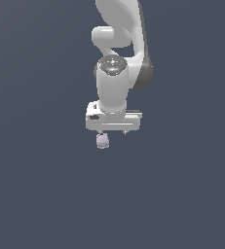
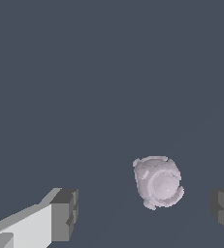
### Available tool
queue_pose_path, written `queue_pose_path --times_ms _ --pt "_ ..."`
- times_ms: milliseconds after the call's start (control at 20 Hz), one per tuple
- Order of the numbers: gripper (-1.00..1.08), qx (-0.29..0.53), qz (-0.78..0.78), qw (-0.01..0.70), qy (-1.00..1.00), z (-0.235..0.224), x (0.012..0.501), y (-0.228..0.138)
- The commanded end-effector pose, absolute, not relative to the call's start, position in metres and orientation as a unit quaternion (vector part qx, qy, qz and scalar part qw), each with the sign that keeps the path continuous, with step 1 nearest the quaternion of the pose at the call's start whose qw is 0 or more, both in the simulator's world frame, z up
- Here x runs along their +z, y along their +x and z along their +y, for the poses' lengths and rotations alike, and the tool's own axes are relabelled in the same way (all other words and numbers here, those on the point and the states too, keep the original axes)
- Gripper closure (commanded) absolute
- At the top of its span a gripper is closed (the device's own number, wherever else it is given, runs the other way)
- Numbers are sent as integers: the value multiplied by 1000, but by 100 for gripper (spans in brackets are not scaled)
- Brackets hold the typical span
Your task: Pick up the object and move it to a goal position.
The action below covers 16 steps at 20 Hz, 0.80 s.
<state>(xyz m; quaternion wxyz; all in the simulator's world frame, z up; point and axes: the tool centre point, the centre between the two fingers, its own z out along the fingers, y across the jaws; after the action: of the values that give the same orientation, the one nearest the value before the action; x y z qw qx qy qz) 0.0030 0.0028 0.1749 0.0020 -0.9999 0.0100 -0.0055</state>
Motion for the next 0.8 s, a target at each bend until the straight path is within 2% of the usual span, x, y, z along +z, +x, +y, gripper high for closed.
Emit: queue_pose_path --times_ms 0,450,750 --pt "-92 -5 10 2 -1000 3 175 3" --pt "-92 -15 50 11 -999 -22 184 6" --pt "-92 -14 48 10 -999 -22 183 6"
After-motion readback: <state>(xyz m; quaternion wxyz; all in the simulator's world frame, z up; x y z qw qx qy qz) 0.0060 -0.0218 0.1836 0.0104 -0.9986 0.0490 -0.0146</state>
